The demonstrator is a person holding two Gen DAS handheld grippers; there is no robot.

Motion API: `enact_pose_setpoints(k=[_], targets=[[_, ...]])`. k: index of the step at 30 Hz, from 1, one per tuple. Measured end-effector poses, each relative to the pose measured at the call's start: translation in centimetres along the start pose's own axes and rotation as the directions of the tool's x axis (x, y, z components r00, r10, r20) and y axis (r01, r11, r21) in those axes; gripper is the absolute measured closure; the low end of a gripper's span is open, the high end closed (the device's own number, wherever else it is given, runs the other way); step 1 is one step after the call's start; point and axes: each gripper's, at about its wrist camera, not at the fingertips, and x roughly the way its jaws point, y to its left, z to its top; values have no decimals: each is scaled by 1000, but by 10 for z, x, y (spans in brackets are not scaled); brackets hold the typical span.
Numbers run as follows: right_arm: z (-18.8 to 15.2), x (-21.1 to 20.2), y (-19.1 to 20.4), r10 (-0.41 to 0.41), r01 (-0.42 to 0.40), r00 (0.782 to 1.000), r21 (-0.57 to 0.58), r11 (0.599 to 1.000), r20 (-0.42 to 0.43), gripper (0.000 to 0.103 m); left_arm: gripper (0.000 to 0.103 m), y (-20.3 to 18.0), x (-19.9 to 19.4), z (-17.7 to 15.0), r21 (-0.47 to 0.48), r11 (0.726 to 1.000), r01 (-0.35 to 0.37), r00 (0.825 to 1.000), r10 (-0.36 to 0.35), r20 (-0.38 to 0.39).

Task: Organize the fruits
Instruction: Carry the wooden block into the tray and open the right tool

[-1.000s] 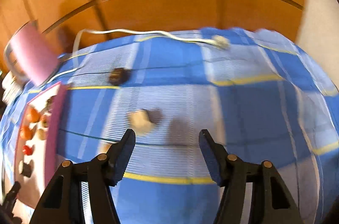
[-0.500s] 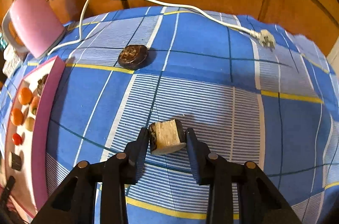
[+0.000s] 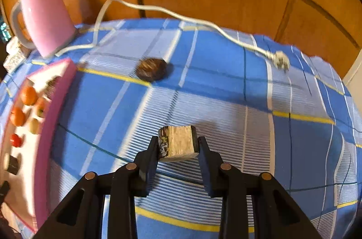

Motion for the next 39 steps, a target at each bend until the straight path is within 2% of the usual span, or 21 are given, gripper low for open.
enact_pose_setpoints(k=[7,11,16,29,39], targets=[[-1,-27,49,142,-138,990,-122,983,24,70,23,0,-1,0,-1,1000,6,1000,-6,-3],[-7,-31,87,223,-220,975,-193,956,-6,70,23,0,-1,0,-5,1000,7,1000,-7,-4],[-10,-35,131,284,-282,958,-269,921,-32,70,23,0,-1,0,-4,1000,6,1000,-6,-7],[-12,-22,182,306,-315,948,-372,873,-85,70,22,0,1,-1,1,1000,3,1000,-3,-11],[-4,8,209,280,-313,950,-387,867,-142,69,21,-1,2,-1,1,1000,4,1000,-4,-9]])
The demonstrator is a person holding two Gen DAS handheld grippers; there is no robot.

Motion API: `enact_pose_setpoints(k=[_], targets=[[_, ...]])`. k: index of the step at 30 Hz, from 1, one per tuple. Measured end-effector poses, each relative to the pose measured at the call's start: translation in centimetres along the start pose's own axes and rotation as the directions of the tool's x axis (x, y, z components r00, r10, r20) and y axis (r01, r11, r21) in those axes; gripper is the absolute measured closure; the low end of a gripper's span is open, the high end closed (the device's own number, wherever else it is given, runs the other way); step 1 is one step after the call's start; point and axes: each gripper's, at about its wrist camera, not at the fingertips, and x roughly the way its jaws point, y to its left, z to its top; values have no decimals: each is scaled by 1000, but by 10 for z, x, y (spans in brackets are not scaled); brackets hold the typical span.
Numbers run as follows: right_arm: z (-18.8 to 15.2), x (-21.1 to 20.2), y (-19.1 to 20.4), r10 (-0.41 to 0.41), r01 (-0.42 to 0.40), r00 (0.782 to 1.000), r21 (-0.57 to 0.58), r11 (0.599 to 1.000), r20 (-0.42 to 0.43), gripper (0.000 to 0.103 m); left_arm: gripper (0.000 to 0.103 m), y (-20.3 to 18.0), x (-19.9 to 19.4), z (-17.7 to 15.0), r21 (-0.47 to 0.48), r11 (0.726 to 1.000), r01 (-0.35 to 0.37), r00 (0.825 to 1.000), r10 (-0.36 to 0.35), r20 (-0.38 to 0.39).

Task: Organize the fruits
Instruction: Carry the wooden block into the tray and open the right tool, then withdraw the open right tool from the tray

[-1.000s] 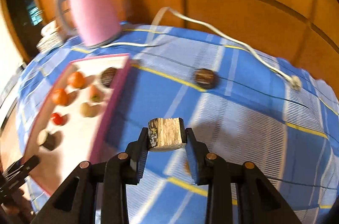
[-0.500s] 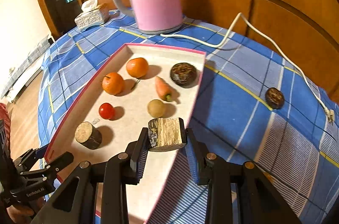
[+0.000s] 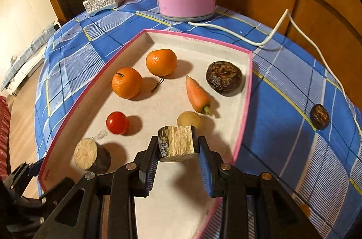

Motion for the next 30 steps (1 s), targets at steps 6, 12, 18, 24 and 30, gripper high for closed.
enact_pose_setpoints(k=[6,12,18,24,30], targets=[[2,11,1,4,-4,1000,5,1000,-7,69,21,-2,0,0,2,1000,-1,1000,1,0],[-3,-3,-5,12,-12,1000,27,1000,22,65,21,-1,0,0,0,1000,1,1000,-1,2],[-10,-14,-5,33,-35,998,41,999,45,66,21,-1,-1,1,0,1000,2,1000,-2,7],[-10,-18,1,50,-53,997,40,998,62,71,21,-2,-7,-1,0,1000,4,1000,-4,17],[-21,-46,-11,14,-27,992,104,994,122,70,21,-1,-14,0,-1,1000,13,999,-13,32]])
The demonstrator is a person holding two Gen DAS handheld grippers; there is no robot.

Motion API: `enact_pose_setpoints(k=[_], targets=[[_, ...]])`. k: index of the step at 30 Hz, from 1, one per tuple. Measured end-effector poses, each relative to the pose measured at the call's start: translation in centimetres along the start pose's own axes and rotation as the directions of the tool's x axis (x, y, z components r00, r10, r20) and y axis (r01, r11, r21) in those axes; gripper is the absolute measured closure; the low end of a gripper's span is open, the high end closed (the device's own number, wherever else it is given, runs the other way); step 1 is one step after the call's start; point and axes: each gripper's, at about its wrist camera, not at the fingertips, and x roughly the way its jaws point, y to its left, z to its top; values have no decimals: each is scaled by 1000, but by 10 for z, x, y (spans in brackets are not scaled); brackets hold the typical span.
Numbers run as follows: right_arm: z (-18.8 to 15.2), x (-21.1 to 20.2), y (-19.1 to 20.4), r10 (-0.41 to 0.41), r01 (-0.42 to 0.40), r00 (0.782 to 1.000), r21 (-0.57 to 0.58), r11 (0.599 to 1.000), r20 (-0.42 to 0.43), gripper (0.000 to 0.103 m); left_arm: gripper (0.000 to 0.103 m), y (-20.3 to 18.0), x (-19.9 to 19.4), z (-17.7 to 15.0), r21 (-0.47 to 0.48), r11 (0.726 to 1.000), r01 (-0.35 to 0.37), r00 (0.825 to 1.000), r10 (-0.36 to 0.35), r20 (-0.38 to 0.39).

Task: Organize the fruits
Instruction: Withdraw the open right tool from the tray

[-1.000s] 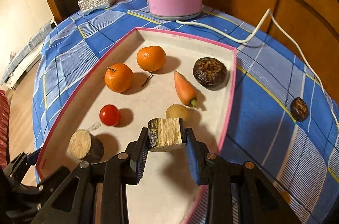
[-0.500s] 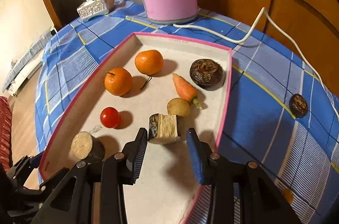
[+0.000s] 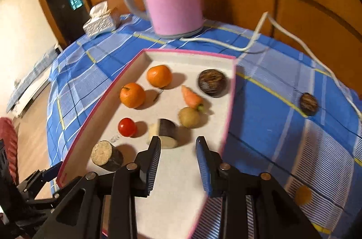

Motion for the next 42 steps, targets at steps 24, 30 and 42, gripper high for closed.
enact_pose_setpoints(k=[24,30,42], targets=[[-147,-96,-193,-554,528,821,550,647,-137,56,21,-3,-6,1,13,1000,12,1000,-12,17],[-167,-108,-210,-649,595,743,609,525,-166,55,21,-1,-7,4,-1,1000,9,1000,-9,20],[-183,-115,-234,-703,631,681,652,420,-207,36,21,-12,-23,25,24,999,29,998,-30,57]])
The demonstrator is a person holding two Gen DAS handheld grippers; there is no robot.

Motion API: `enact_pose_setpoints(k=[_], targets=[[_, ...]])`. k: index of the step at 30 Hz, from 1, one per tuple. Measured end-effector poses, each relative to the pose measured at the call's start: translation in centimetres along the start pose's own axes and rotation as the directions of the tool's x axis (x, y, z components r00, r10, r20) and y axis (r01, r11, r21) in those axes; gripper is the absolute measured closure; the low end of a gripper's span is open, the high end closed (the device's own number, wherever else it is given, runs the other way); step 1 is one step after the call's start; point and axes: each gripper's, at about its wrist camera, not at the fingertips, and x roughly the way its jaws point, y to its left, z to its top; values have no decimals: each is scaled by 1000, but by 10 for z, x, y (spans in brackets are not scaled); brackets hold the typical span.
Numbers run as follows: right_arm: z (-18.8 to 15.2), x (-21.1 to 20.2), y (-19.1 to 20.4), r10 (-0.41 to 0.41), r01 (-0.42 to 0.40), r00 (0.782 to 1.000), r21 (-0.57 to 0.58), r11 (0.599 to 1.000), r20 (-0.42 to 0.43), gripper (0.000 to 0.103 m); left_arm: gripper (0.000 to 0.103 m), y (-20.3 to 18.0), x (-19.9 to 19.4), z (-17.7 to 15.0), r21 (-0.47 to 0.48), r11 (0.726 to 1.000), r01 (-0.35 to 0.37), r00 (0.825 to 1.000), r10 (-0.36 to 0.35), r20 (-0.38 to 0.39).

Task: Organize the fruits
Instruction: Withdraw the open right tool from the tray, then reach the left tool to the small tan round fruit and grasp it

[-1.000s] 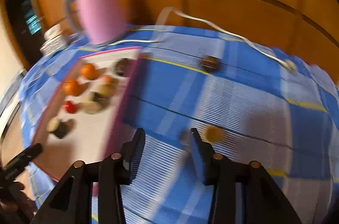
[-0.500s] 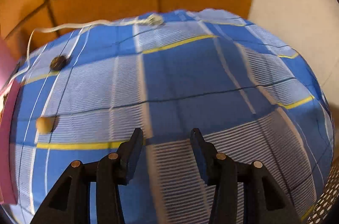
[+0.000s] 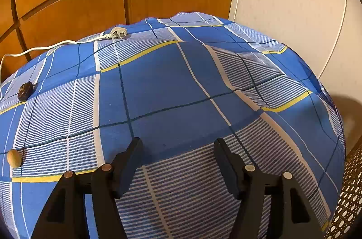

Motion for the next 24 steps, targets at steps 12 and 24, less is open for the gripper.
enact_pose_setpoints(k=[12,24], targets=[[2,7,3,0,0,1000,11,1000,8,33,22,-146,14,25,309,887,342,938,-305,-165],[2,7,3,3,-3,1000,14,1000,7,33,39,-272,106,-16,431,771,468,856,-276,-437]])
